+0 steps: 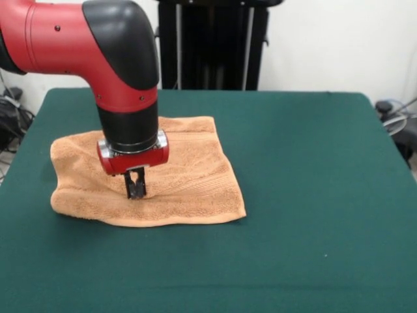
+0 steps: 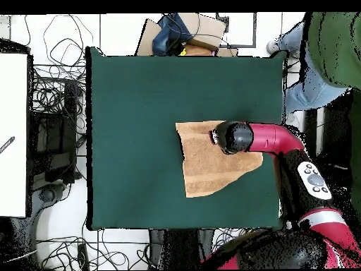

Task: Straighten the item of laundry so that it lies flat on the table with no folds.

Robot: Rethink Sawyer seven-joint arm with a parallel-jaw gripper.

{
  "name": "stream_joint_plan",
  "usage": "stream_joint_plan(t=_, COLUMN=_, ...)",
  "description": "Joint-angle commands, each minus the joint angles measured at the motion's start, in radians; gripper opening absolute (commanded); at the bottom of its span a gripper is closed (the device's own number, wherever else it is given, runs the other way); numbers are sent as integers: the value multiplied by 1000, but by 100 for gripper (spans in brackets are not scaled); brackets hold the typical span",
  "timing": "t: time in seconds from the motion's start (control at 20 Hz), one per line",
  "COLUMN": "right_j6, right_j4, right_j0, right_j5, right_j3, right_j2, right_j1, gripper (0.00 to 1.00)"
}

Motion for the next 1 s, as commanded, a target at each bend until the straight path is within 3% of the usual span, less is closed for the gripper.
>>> stream_joint_plan(t=0.05, right_j6=-11, right_j4=-25, right_j0=42, right_j5=37, right_j3=30, right_j2=3, right_j1=-38, gripper=0)
stream_joint_plan(t=0.55, right_j6=59, right_j4=-4, right_j0=61, right_j5=13, right_j3=49, right_j2=-22, right_j1=-60, gripper=0)
stream_joint_plan(t=0.6, right_j6=67, right_j4=-4, right_j0=62, right_j5=7, right_j3=48, right_j2=-26, right_j1=-58, gripper=100)
stream_joint_plan(t=0.8, right_j6=137, right_j4=6, right_j0=61, right_j5=-33, right_j3=63, right_j2=-55, right_j1=-45, gripper=100)
stream_joint_plan(t=1.0, right_j6=111, right_j4=-1, right_j0=49, right_j5=-40, right_j3=67, right_j2=-52, right_j1=-37, gripper=100)
